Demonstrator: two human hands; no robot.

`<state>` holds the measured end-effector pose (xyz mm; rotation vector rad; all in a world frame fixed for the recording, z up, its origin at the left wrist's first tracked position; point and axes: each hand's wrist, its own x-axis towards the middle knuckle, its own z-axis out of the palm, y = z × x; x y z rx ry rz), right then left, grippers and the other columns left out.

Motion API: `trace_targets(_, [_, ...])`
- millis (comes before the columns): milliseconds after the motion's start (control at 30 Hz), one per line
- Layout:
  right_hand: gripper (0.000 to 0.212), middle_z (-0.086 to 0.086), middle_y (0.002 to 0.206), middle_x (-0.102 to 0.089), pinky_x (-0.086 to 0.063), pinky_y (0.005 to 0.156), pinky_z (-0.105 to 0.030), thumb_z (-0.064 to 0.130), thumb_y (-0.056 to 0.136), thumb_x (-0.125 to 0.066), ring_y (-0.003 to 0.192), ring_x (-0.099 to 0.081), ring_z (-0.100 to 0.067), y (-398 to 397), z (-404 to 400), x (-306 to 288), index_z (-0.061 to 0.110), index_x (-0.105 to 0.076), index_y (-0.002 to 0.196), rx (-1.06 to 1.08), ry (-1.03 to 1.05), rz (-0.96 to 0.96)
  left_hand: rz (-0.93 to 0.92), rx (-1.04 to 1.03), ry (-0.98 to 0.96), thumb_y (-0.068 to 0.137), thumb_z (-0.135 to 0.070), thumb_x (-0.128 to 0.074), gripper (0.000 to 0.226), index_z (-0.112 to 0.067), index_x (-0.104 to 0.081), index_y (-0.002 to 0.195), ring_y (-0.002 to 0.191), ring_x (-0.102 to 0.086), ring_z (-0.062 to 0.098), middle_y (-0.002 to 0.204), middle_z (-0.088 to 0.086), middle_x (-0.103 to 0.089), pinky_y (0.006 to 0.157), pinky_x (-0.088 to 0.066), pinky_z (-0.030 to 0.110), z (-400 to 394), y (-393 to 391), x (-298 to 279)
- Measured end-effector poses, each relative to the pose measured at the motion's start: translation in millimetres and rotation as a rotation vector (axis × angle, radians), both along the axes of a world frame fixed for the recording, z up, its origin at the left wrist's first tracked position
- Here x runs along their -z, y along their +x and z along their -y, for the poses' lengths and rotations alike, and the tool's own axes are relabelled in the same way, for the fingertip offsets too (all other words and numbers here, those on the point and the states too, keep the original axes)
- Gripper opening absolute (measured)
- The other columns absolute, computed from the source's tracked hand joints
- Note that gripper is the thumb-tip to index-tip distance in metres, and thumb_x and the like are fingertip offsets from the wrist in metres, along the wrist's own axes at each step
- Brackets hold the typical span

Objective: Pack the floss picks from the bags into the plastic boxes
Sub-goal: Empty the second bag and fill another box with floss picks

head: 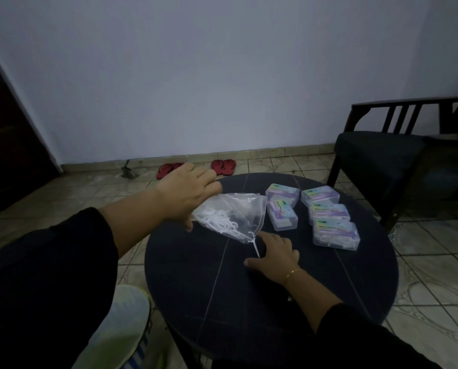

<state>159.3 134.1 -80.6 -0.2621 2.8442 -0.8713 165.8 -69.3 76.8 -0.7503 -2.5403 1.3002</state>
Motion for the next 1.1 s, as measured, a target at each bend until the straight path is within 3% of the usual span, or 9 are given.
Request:
trace_targets(67, [0.052, 0.007, 0.144, -0.035, -0.027, 0.103, -0.040, 0.052, 0.081, -0.064, 0.132, -0.028, -0.020, -4, 5, 1, 0.033, -0.048, 0.127, -0.007, 0.007, -0.036, -0.010, 0.021, -0.015, 0.066, -0.072, -0.064, 0.093, -0.020, -0.024, 0.132, 0.106, -0.038, 0.020, 0.121, 0.002, -0.036, 0.087, -0.034, 0.033, 1, 0, 3])
trace_targets(133, [0.018, 0.008, 0.133, -0.045, -0.029, 0.096, -0.038, 0.050, 0.084, -0.061, 0.124, -0.034, -0.019, -6, 8, 0, 0.033, -0.056, 0.089, 0.016, -0.008, -0.069, -0.007, 0.034, -0.021, 0.068, -0.067, -0.065, 0.089, -0.020, -0.024, 0.131, 0.106, -0.038, 0.020, 0.121, 0.003, -0.036, 0.087, -0.033, 0.033, 2, 1, 5])
trace_targets(200, [0.024, 0.010, 0.123, -0.052, -0.030, 0.091, -0.037, 0.047, 0.087, -0.059, 0.120, -0.036, -0.018, -6, 8, 0, 0.034, -0.050, 0.069, 0.018, -0.013, -0.080, -0.002, 0.036, -0.017, 0.074, -0.059, -0.066, 0.081, -0.020, -0.025, 0.131, 0.107, -0.038, 0.021, 0.122, 0.004, -0.036, 0.088, -0.033, 0.033, 3, 2, 7])
trace_targets(333, [0.012, 0.011, 0.123, -0.053, -0.028, 0.090, -0.036, 0.041, 0.089, -0.059, 0.120, -0.036, -0.018, -7, 4, -2, 0.036, -0.068, 0.096, 0.031, -0.009, -0.068, -0.014, 0.032, 0.001, 0.085, -0.027, -0.057, 0.056, -0.019, -0.029, 0.133, 0.109, -0.041, 0.023, 0.125, 0.006, -0.040, 0.089, -0.034, 0.033, 1, 3, 5])
trace_targets(467, [0.055, 0.009, 0.140, -0.040, -0.027, 0.100, -0.039, 0.049, 0.078, -0.068, 0.130, -0.030, -0.020, -5, 2, -2, 0.036, -0.050, 0.128, -0.007, 0.005, -0.020, -0.022, 0.034, 0.030, 0.086, -0.015, -0.053, 0.050, -0.019, -0.034, 0.132, 0.109, -0.045, 0.023, 0.126, 0.005, -0.044, 0.089, -0.037, 0.034, 1, 1, 3])
trace_targets(733, [0.020, 0.012, 0.109, -0.054, -0.027, 0.088, -0.035, 0.046, 0.088, -0.057, 0.117, -0.036, -0.017, -5, 9, -5, 0.032, -0.064, 0.076, -0.026, -0.018, -0.007, -0.036, -0.003, 0.060, 0.085, -0.026, -0.057, 0.056, -0.020, -0.029, 0.132, 0.110, -0.046, 0.021, 0.128, 0.004, -0.041, 0.090, -0.039, 0.033, 4, -2, 7])
trace_targets(833, [0.013, 0.011, 0.117, -0.055, -0.028, 0.092, -0.037, 0.042, 0.088, -0.059, 0.121, -0.036, -0.019, -7, 1, -4, 0.036, -0.069, 0.094, 0.020, 0.003, -0.015, -0.050, -0.035, 0.061, 0.085, -0.025, -0.057, 0.057, -0.020, -0.028, 0.134, 0.110, -0.047, 0.021, 0.129, 0.005, -0.041, 0.091, -0.040, 0.032, 9, -3, 5])
trace_targets(967, [0.058, 0.010, 0.142, -0.038, -0.022, 0.108, -0.044, 0.054, 0.077, -0.067, 0.133, -0.026, -0.020, -7, 2, -4, 0.040, -0.048, 0.130, -0.044, 0.016, 0.013, -0.052, -0.051, 0.060, 0.081, -0.032, -0.063, 0.064, -0.020, -0.027, 0.133, 0.109, -0.047, 0.020, 0.126, 0.004, -0.042, 0.090, -0.041, 0.032, 9, -4, 4])
trace_targets(1100, [0.027, 0.012, 0.119, -0.051, -0.022, 0.098, -0.039, 0.051, 0.081, -0.065, 0.125, -0.033, -0.018, -8, 14, -7, 0.030, -0.065, 0.098, -0.020, -0.120, -0.016, -0.058, -0.034, 0.043, 0.081, -0.031, -0.062, 0.064, -0.019, -0.027, 0.134, 0.105, -0.047, 0.021, 0.125, 0.004, -0.042, 0.086, -0.040, 0.031, 4, -4, 7])
